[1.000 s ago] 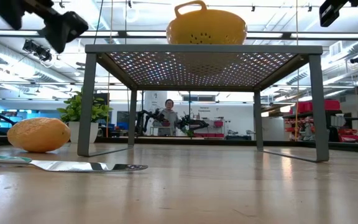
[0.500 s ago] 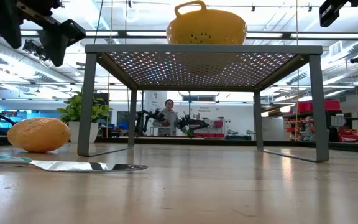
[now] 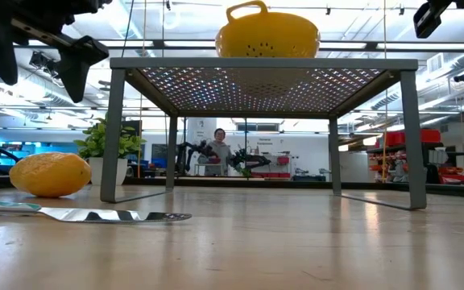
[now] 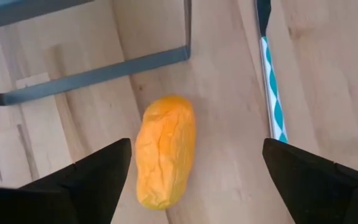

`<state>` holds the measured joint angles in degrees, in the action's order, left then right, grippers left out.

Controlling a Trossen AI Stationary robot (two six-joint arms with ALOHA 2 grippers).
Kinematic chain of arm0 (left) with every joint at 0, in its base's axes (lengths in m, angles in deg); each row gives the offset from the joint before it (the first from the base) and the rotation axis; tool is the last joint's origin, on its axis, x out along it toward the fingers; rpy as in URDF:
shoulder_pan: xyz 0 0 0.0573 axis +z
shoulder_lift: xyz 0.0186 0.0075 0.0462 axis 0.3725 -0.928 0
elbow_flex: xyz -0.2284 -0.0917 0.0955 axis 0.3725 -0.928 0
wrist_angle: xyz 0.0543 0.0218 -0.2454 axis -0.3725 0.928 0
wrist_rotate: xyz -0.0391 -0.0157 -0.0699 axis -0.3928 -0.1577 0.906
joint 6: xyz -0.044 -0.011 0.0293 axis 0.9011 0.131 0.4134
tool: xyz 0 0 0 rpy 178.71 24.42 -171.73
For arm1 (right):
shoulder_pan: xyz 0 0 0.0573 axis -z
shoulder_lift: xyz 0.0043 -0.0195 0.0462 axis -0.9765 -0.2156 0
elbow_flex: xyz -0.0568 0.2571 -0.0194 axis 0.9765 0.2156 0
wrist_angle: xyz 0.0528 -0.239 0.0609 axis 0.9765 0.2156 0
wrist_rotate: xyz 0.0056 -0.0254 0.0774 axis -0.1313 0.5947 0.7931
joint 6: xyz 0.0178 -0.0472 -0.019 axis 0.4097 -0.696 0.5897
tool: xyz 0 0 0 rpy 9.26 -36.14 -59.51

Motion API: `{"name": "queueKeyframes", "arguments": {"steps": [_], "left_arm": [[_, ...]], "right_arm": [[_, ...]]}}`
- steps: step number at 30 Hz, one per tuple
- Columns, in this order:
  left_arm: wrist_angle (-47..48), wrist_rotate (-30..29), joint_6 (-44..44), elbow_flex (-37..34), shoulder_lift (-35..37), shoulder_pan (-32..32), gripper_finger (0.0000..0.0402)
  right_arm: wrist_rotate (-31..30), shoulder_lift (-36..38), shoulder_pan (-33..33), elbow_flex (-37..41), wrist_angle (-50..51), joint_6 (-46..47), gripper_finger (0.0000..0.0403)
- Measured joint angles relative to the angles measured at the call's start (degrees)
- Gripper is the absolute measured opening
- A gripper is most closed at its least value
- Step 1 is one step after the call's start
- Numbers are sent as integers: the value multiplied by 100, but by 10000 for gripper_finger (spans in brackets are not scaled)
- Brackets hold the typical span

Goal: Pick & Place Fruit
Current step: Put the mango into the strainer bowl on the shelf

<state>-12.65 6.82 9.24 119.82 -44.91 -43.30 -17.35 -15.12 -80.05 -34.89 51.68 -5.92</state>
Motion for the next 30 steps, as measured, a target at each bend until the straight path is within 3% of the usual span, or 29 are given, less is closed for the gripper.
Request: {"name": "queueKeyframes", "arguments": {"steps": [13,25,30], "left_arm": [[-37,-120,21,-9,0,0,368],[-643,-1,-2,-1038,210,34,368],[-804,-170,-223,-1000,330,251,368]], "right_arm": [[-2,0,1,0,0,-638,15],[-2,-2,2,0,3,-675,15],[-4,-20,0,0,5,-675,15]]}}
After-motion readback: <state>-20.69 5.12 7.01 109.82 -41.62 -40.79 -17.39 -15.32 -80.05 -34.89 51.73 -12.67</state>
